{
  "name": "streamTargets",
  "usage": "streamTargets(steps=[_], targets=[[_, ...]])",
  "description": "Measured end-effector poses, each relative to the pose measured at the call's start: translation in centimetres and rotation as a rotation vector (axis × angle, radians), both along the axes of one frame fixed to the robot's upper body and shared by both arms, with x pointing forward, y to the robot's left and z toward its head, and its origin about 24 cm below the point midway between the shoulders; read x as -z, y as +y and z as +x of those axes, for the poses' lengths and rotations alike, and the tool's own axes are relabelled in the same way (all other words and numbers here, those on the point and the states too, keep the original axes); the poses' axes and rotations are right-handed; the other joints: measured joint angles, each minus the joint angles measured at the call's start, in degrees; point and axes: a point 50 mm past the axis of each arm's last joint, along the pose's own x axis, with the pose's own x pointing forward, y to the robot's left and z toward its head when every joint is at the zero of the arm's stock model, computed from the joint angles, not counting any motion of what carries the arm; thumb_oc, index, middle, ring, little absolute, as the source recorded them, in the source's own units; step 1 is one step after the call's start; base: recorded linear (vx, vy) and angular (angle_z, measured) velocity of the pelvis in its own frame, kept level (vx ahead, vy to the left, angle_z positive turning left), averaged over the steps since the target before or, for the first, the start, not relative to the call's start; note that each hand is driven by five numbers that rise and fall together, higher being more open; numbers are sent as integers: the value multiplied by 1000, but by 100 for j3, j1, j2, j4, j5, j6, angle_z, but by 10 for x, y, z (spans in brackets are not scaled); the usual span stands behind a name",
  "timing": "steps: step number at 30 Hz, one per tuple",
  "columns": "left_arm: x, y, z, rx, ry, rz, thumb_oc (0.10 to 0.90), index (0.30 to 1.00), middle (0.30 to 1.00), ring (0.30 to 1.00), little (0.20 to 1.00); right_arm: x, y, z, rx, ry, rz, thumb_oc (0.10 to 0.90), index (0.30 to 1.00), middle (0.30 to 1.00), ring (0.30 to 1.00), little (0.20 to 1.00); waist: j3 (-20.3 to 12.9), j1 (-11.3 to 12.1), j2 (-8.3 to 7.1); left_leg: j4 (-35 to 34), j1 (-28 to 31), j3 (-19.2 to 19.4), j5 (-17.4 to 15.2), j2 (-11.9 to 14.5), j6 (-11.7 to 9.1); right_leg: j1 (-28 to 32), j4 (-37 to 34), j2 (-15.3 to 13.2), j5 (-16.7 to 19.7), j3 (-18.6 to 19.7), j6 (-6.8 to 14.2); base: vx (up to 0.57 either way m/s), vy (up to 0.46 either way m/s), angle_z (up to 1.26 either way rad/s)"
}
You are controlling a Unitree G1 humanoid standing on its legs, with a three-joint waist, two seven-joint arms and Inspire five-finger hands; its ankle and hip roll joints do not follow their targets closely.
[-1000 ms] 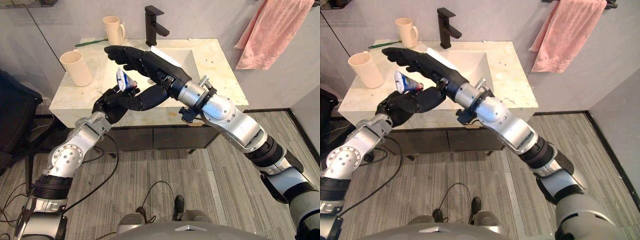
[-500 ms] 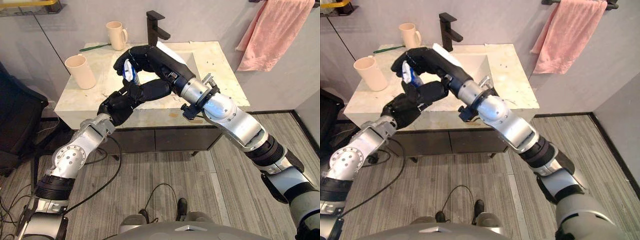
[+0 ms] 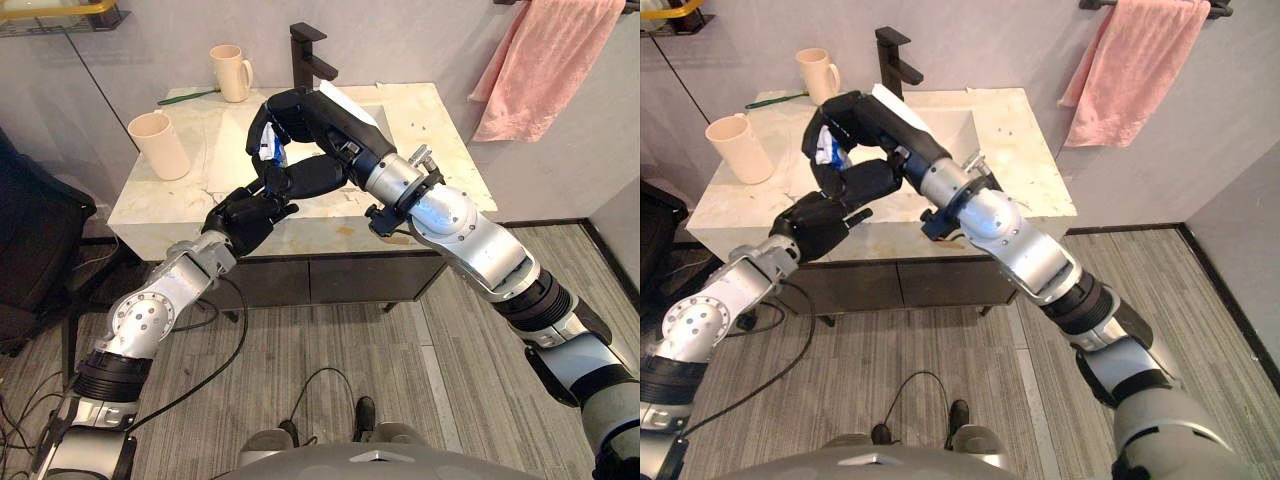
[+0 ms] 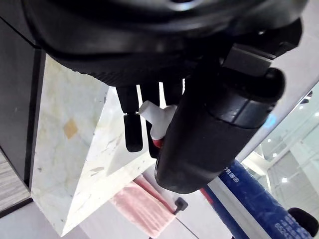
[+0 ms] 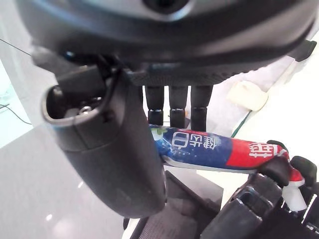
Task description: Organize the bathroom.
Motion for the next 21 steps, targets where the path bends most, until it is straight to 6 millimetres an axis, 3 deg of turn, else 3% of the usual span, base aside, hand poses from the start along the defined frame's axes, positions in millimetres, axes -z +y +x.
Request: streamTargets(steps=[2, 3, 4, 21], targets=[[0, 0, 0, 0, 0, -1, 400, 300, 300, 300, 300, 0, 0, 0, 0, 0, 0, 558, 538, 538, 538, 538, 0, 0, 0, 0, 1, 0, 0, 0, 0, 0, 0, 0, 0, 0, 0, 0, 0, 0], [0, 0, 0, 0, 0, 0, 400, 300, 300, 300, 300, 0, 0, 0, 0, 0, 0, 599, 599, 599, 599, 599, 0, 0, 0, 0, 1, 0, 0, 0, 0, 1, 0, 0, 0, 1, 0, 0, 0, 0], [0, 0, 0, 0, 0, 0, 400, 300, 300, 300, 300, 0, 0, 0, 0, 1, 0, 800, 900, 900, 900, 900, 0, -1, 0, 0, 1, 0, 0, 0, 0, 1, 0, 0, 0, 1, 0, 0, 0, 0], [-4, 5, 1, -40, -20, -10, 400, 300, 300, 300, 300, 12, 13, -6, -94, 52, -54, 800, 900, 900, 900, 900, -17, -3, 0, 0, 14, 5, 1, 6, -2, 9, 0, 8, 0, 6, 0, 0, 0, 0]])
